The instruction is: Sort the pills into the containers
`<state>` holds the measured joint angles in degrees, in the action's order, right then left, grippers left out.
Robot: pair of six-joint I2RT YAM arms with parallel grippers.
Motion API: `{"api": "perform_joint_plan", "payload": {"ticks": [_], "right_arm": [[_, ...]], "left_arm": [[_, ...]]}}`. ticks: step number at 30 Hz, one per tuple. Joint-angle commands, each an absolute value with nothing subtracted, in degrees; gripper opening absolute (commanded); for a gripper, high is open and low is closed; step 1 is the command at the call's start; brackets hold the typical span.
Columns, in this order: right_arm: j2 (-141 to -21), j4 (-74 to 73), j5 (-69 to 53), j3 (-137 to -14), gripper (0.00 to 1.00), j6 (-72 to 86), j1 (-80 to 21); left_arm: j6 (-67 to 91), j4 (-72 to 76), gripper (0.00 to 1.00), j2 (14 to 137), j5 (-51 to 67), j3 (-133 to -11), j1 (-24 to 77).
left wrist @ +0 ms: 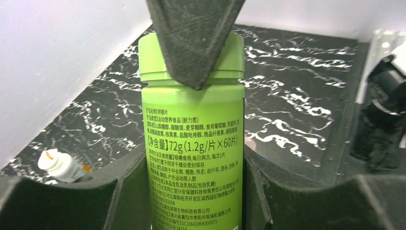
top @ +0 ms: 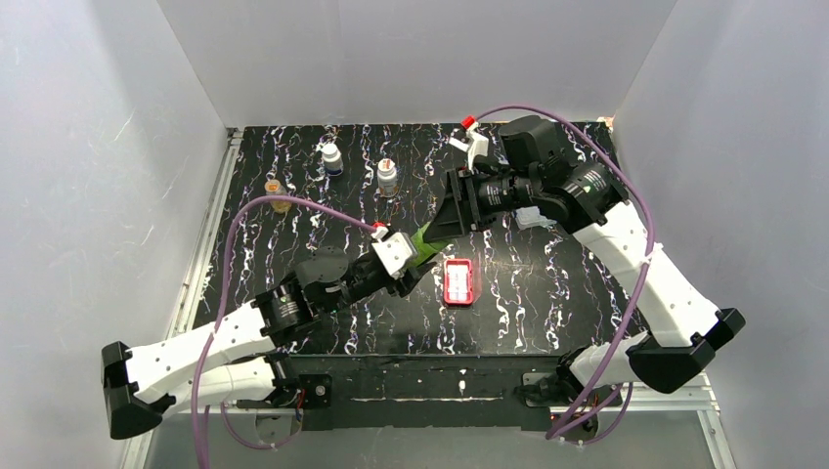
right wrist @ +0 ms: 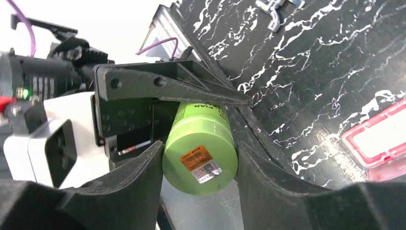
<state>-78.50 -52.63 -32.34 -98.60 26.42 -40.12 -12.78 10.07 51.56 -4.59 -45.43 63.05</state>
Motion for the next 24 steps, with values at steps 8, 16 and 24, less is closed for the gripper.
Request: {"api": "perform_joint_plan", "payload": {"ticks": [8,16,24], "right_arm": [[-71.97,-36.40,-42.19,-96.34,0.25,15.66,-39.07],[-71.03,-32.96,-48.27,-95.74,0.25,14.31,-39.06],[-70.28,-32.98,-48.73,-95.57,0.35,12.85,-39.09]], "left_arm": [[-0.49,13.77,0.00,44.33,16.36,-46.76,63.55],[3.62,15.41,0.00,44.20,21.53,-47.68,63.56],[3.99,16.55,0.00,45.31,23.22,-47.84,63.54]]}}
